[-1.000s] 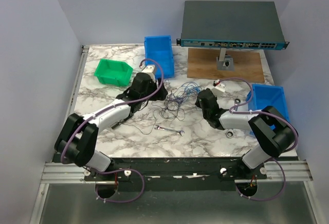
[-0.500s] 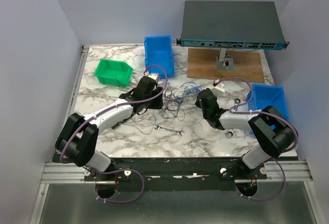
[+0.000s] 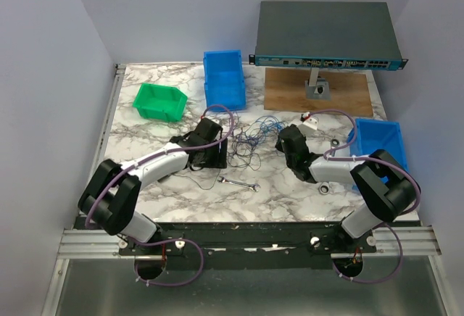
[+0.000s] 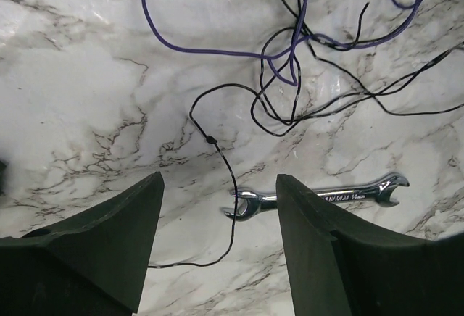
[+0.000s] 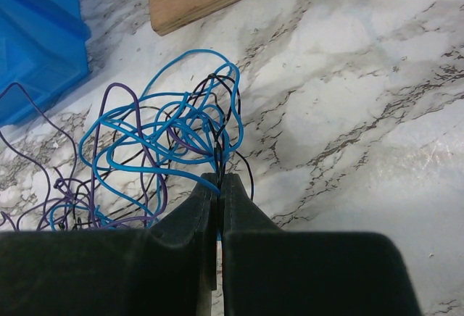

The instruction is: Untangle the cables

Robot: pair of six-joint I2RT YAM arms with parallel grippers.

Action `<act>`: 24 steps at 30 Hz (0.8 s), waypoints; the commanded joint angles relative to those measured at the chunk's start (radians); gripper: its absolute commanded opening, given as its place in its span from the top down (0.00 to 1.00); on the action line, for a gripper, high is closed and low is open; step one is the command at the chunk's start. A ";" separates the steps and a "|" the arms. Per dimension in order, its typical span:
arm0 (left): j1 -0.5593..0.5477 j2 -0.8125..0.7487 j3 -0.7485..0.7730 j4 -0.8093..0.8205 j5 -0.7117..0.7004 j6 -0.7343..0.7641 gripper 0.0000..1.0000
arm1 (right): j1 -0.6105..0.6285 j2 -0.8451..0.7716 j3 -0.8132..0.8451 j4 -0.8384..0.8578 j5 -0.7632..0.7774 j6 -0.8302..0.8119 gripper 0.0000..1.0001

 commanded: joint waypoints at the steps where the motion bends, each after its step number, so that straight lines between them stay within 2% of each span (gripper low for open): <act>1: -0.022 0.050 -0.023 -0.032 0.053 -0.023 0.37 | -0.002 -0.019 -0.007 0.006 0.013 -0.006 0.94; 4: -0.023 0.098 -0.010 -0.038 0.055 -0.034 0.45 | -0.002 -0.023 -0.010 0.008 0.014 -0.004 0.94; 5: -0.025 0.116 -0.010 -0.029 0.063 -0.035 0.51 | -0.001 -0.024 -0.011 0.008 0.014 -0.003 0.94; 8: -0.028 0.142 -0.005 -0.017 0.069 -0.047 0.81 | -0.001 -0.029 -0.013 0.008 0.020 -0.001 0.94; 9: -0.030 0.138 -0.004 -0.015 0.061 -0.052 0.98 | -0.001 -0.030 -0.014 0.005 0.024 0.001 0.94; 14: -0.033 -0.032 -0.003 -0.071 -0.081 -0.066 1.00 | -0.002 -0.032 -0.013 -0.027 0.089 0.056 0.94; 17: -0.030 -0.173 0.048 -0.171 -0.214 -0.068 1.00 | -0.012 -0.018 0.008 -0.157 0.210 0.205 0.95; 19: -0.019 -0.273 0.086 -0.234 -0.301 -0.087 1.00 | -0.037 -0.020 0.002 -0.223 0.234 0.304 0.96; 21: 0.009 -0.392 0.100 -0.262 -0.352 -0.112 1.00 | -0.066 -0.035 -0.022 -0.247 0.241 0.385 0.97; 24: 0.125 -0.576 0.081 -0.243 -0.338 -0.157 1.00 | -0.093 -0.059 -0.062 -0.255 0.258 0.468 0.98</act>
